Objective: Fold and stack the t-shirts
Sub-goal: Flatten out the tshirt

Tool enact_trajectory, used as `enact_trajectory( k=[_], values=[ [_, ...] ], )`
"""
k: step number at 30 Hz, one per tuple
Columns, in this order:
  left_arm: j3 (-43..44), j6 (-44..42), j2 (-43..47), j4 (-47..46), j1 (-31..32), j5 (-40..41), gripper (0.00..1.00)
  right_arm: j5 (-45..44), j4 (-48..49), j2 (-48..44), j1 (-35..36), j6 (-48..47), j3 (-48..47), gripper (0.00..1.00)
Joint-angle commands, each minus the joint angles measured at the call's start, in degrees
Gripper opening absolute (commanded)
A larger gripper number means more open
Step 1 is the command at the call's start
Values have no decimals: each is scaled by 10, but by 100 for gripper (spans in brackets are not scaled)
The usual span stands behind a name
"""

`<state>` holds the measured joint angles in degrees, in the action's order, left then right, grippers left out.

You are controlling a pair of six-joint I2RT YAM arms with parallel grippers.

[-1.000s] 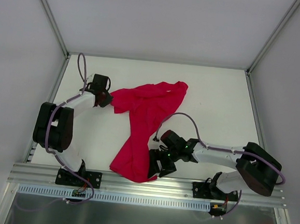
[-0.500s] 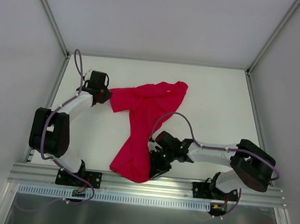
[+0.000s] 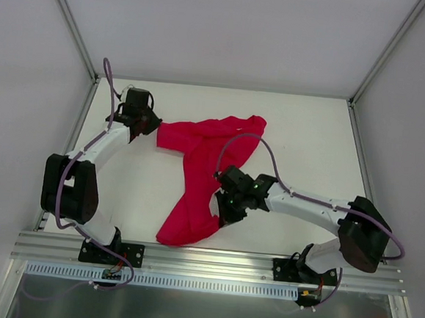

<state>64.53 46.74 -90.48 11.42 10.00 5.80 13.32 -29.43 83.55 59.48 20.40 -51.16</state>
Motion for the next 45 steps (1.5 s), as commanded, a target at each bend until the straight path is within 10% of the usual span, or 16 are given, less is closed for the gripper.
enact_trajectory(
  k=[1, 10, 19, 31, 45],
  values=[
    [79, -25, 50, -26, -8, -25, 0, -129, -153, -32, -74, -83, -117, 1],
    [250, -101, 81, 21, -8, 55, 0, -404, -368, -1, -233, -156, -414, 1],
    [293, -151, 148, 43, -9, 126, 0, -601, -404, 24, -313, -190, -513, 1],
    [314, -187, 196, 55, -9, 148, 0, -756, -349, 114, -384, -225, -710, 1],
    [453, -134, 9, 65, -9, 62, 0, -784, -78, 152, -394, -370, -784, 1]
  ],
)
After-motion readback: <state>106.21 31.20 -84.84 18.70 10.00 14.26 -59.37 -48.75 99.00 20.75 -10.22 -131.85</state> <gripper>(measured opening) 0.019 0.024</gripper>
